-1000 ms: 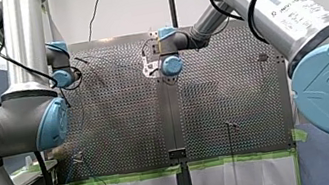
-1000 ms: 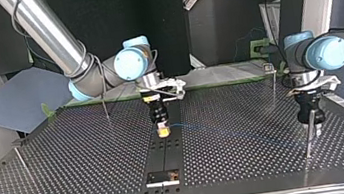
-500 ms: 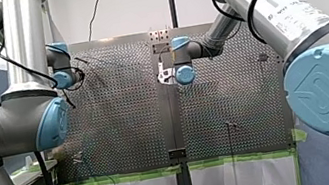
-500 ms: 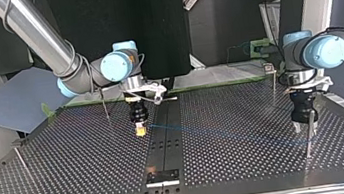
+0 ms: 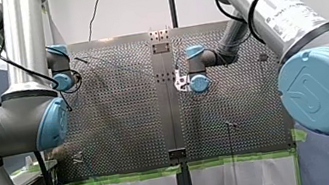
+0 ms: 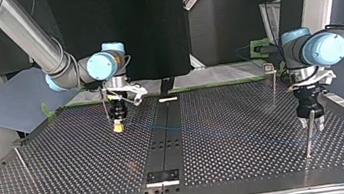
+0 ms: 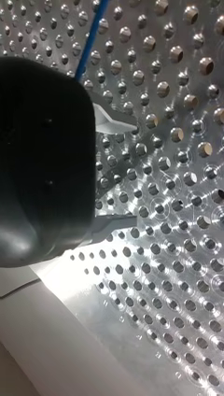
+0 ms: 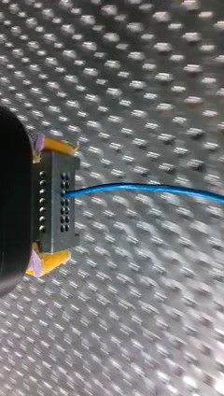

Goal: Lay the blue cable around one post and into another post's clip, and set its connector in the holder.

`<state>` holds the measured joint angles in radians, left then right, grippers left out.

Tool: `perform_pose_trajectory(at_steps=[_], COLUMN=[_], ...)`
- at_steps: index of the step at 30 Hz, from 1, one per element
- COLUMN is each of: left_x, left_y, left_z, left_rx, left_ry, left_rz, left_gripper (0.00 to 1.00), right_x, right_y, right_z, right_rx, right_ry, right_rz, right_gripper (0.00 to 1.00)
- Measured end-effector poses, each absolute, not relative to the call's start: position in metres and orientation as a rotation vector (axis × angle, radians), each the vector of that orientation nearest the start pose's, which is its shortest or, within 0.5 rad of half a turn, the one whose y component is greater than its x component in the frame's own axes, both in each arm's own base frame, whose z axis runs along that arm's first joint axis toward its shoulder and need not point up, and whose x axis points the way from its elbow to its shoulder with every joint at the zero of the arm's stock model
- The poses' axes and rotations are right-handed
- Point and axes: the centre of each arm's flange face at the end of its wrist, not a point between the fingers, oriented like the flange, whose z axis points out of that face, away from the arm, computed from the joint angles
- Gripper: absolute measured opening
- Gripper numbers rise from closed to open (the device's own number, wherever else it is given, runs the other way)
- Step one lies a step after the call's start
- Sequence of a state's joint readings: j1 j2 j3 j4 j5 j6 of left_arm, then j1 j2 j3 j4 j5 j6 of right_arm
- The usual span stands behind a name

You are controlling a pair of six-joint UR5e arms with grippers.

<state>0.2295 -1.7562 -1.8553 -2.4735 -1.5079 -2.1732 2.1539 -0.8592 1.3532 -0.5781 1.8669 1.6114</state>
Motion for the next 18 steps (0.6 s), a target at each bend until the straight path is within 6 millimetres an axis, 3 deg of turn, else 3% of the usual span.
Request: perform_pose_trajectory(at_steps=[14,18], left_x=[0.562,0.562], left_y=[-0.012,-0.012], left_z=[0.323,0.323], left_rx=[-0.508,-0.506], left_ry=[1.298,1.299], left_rz=[-0.344,-0.342], left_gripper=[0.86,0.86], right_x=[0.402,0.372], right_y=[-0.582,-0.589], right_z=[0.163,0.141], right_rx=[1.206,1.162], right_ry=[-1.173,-1.218], right_rz=[1.443,1.383], right_gripper=[0.00,0.00])
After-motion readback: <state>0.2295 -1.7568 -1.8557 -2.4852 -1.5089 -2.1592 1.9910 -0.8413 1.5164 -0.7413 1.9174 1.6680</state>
